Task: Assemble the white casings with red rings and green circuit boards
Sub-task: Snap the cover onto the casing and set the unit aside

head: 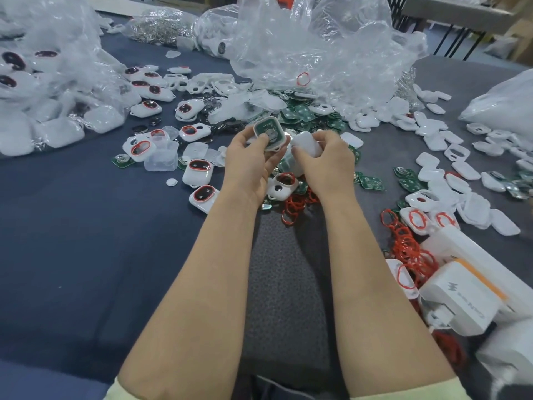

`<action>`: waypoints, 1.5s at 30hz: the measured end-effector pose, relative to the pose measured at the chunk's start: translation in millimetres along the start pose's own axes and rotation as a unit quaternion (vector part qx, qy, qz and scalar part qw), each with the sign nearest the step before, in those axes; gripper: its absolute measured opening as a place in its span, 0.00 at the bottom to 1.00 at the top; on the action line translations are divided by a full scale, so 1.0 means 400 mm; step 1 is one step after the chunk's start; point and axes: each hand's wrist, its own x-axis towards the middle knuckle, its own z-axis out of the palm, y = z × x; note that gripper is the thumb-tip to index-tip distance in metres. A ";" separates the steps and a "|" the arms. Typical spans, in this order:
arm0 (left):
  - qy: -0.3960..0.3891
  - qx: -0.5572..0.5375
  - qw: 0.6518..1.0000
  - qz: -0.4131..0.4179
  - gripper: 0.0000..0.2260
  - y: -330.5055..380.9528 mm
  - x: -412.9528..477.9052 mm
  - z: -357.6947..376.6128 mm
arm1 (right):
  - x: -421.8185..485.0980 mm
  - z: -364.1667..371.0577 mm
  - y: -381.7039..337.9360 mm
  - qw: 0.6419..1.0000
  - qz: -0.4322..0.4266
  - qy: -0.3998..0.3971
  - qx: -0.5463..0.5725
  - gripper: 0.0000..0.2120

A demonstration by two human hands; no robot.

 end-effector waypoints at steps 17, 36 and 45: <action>0.002 0.055 0.998 0.039 0.14 -0.016 0.002 0.003 | -0.016 -0.003 -0.028 0.995 -0.090 0.039 0.036 0.14; -0.017 0.110 0.993 0.040 0.07 -0.022 0.002 0.005 | -0.026 0.021 -0.033 0.991 -0.130 0.004 0.033 0.08; -0.021 0.141 0.987 0.070 0.10 -0.019 -0.006 -0.002 | -0.019 0.008 -0.039 0.986 -0.054 -0.051 0.148 0.15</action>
